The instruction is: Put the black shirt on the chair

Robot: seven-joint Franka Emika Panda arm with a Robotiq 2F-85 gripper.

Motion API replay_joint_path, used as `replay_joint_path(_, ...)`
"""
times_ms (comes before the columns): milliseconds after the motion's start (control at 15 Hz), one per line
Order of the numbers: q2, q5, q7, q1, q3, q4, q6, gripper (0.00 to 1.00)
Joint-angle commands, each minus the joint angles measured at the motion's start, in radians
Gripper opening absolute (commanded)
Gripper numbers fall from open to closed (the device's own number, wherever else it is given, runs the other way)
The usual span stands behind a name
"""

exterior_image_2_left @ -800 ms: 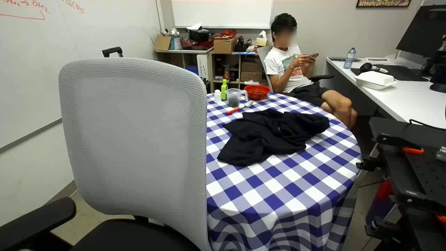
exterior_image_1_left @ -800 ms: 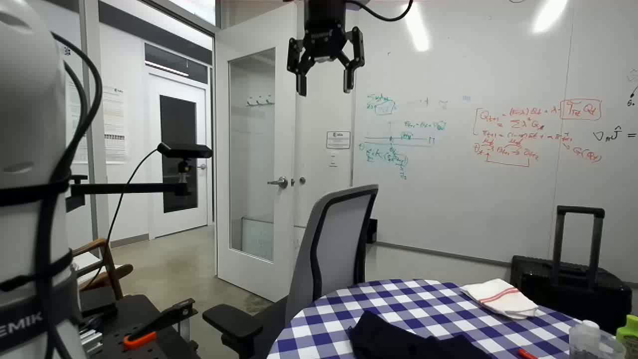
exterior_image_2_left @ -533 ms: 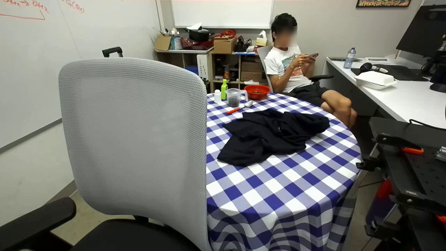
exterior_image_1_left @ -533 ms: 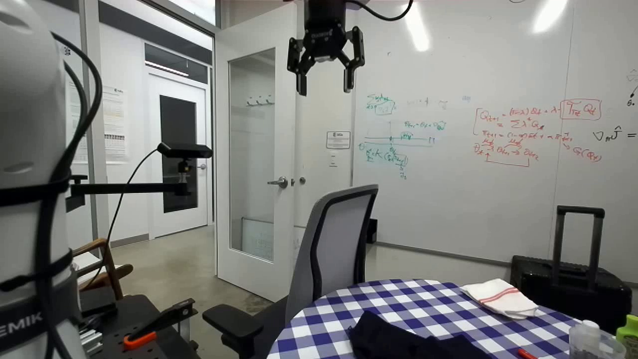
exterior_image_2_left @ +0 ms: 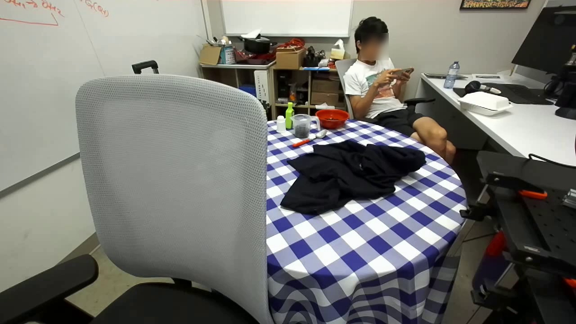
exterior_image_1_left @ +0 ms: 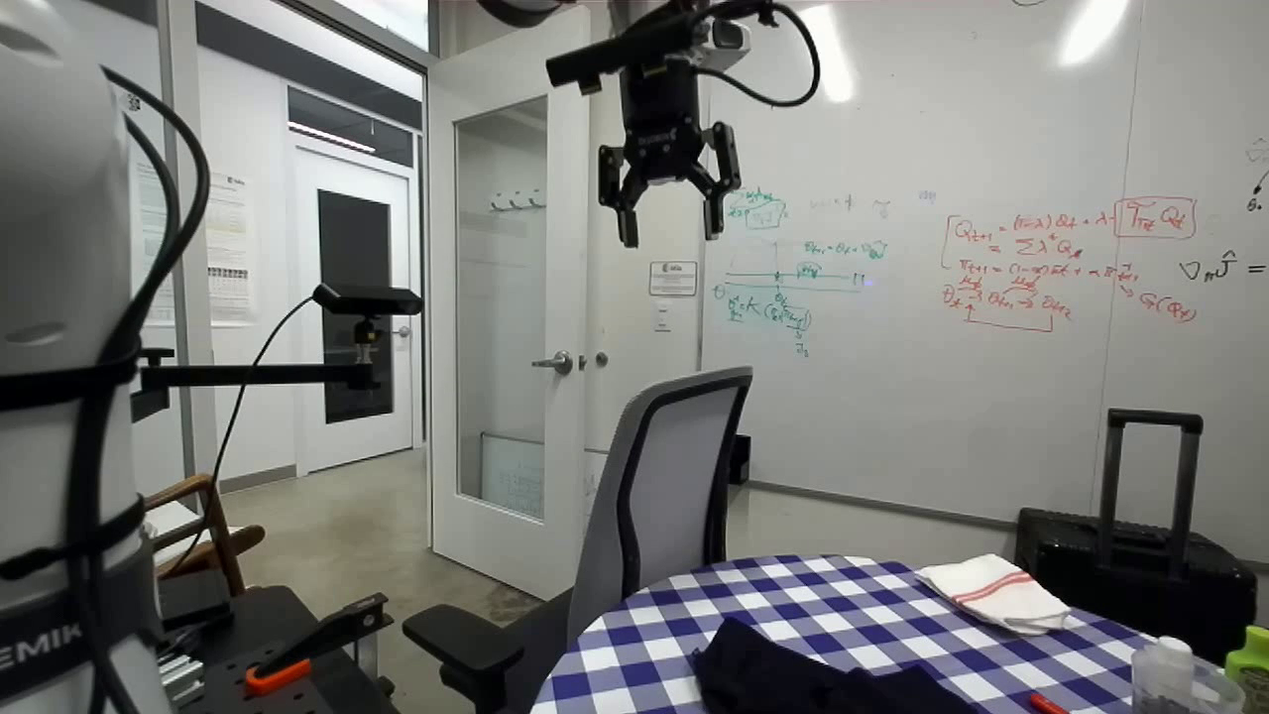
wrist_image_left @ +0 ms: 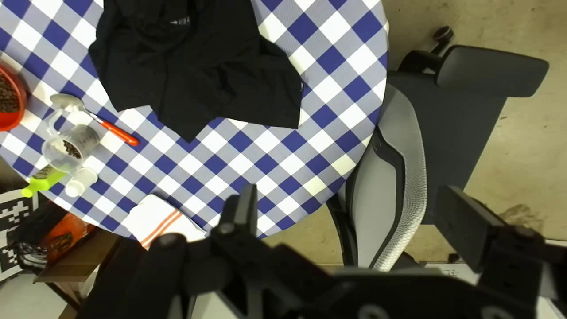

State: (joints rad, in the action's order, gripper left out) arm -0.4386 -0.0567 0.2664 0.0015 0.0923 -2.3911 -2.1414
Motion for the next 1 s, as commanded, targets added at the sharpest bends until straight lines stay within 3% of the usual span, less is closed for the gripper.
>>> replay_joint_path(0, 0.103, -0.049, -0.081, -0.013, -0.044, -0.014, -0.132, 1.0)
replay_joint_path(267, 0.281, -0.267, -0.257, -0.063, -0.109, 0.012, -0.24, 1.0)
replay_joint_path(533, 0.465, -0.492, -0.519, -0.074, -0.123, 0.094, -0.251, 1.0)
replay_joint_path(933, 0.67, -0.469, -0.803, -0.004, -0.068, 0.24, -0.176, 1.0)
